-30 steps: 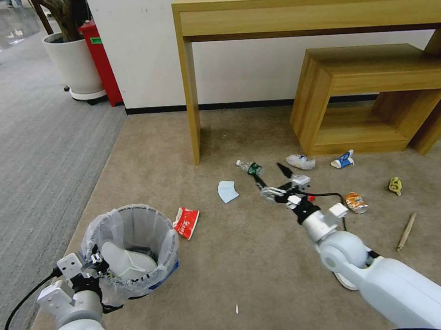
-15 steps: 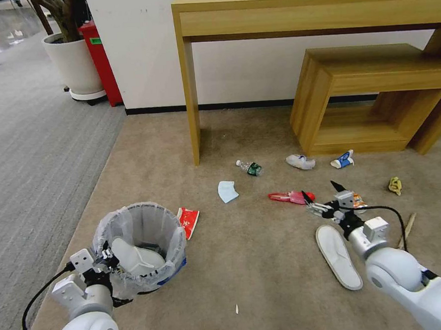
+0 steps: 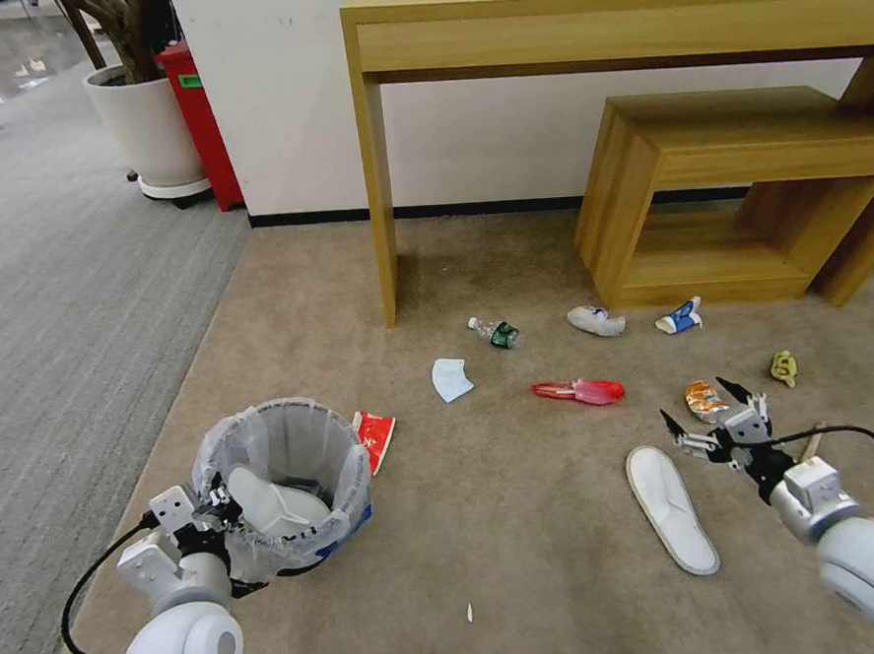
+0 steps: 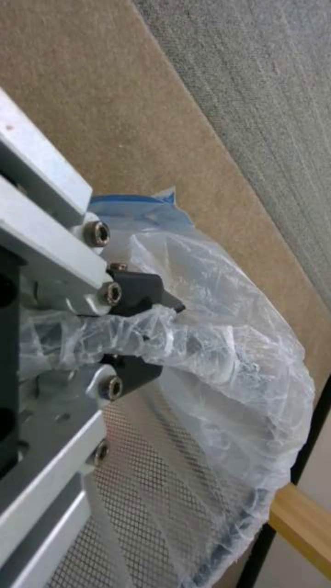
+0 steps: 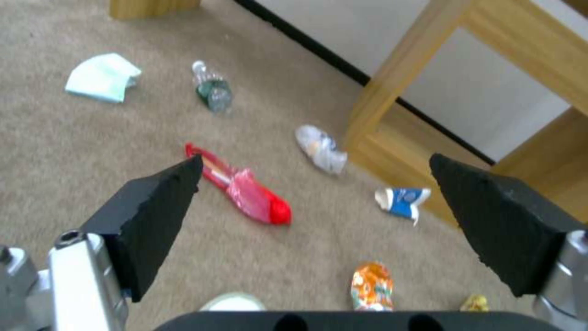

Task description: Pick up the trash bin and place the garbage on the floor into it.

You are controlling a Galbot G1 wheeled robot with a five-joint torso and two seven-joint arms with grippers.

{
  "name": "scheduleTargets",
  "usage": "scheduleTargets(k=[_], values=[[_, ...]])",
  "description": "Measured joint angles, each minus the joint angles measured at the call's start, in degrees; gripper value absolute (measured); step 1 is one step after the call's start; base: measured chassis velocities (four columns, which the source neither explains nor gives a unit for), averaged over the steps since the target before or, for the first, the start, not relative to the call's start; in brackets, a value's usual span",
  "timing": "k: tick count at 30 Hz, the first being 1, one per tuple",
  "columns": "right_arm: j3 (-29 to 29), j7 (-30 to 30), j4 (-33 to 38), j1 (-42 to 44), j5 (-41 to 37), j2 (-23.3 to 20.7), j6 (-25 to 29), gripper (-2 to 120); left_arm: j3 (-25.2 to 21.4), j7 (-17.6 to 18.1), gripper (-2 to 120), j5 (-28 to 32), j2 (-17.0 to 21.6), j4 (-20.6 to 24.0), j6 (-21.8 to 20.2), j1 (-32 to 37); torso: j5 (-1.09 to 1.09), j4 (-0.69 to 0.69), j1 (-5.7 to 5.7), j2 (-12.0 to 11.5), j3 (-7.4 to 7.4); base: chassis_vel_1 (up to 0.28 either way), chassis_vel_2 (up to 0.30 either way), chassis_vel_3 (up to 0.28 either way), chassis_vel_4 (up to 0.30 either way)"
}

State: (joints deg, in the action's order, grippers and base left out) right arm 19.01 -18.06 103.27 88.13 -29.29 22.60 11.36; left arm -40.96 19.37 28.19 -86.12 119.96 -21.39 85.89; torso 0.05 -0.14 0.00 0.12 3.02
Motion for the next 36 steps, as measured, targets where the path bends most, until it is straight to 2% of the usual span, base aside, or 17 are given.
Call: scheduleTargets(k=[4, 10, 17, 21, 24, 36], values=[[-0.03, -0.36, 0.27, 2.00, 0.63, 1.29, 0.02, 90, 0.20, 0.01, 3, 0.00, -0.02, -0.55, 0.02, -0.24, 0.00, 0.00, 0.00, 0.00, 0.00, 0.000, 0.000, 0.000, 0.000], [-0.82, -0.92, -1.46, 3.22, 1.87, 3.10, -0.45, 93, 0.40, 0.04, 3, -0.09, -0.02, -0.59, 0.02, -0.24, 0.00, -0.01, 0.00, 0.00, 0.00, 0.000, 0.000, 0.000, 0.000], [-1.89, -5.02, -5.39, 2.29, 2.26, 4.67, -4.35, 94, 0.28, 0.05, 3, -0.28, -0.26, -0.64, 0.45, -0.02, -0.01, -0.01, 0.00, 0.00, 0.00, 0.000, 0.000, 0.000, 0.000], [-4.54, -6.89, -9.61, -1.50, 1.99, 7.33, -5.83, 94, 0.25, 0.06, 3, -0.35, -0.43, -0.57, 0.56, 0.25, -0.01, 0.01, 0.00, 0.00, 0.00, 0.000, 0.000, 0.000, 0.000], [-7.08, -8.39, -13.69, -4.45, 1.17, 11.27, -7.80, 94, 0.31, 0.05, 3, -0.41, -0.46, -0.41, 0.58, 0.44, -0.02, 0.00, 0.00, 0.00, 0.00, 0.000, 0.000, 0.000, 0.000], [-14.41, -9.59, -25.12, -12.78, 1.67, 21.03, -8.81, 93, 0.21, 0.04, 3, -0.71, -0.46, -0.37, 0.66, 1.28, 0.01, 0.00, 0.00, 0.00, 0.00, 0.000, 0.000, 0.000, 0.000]])
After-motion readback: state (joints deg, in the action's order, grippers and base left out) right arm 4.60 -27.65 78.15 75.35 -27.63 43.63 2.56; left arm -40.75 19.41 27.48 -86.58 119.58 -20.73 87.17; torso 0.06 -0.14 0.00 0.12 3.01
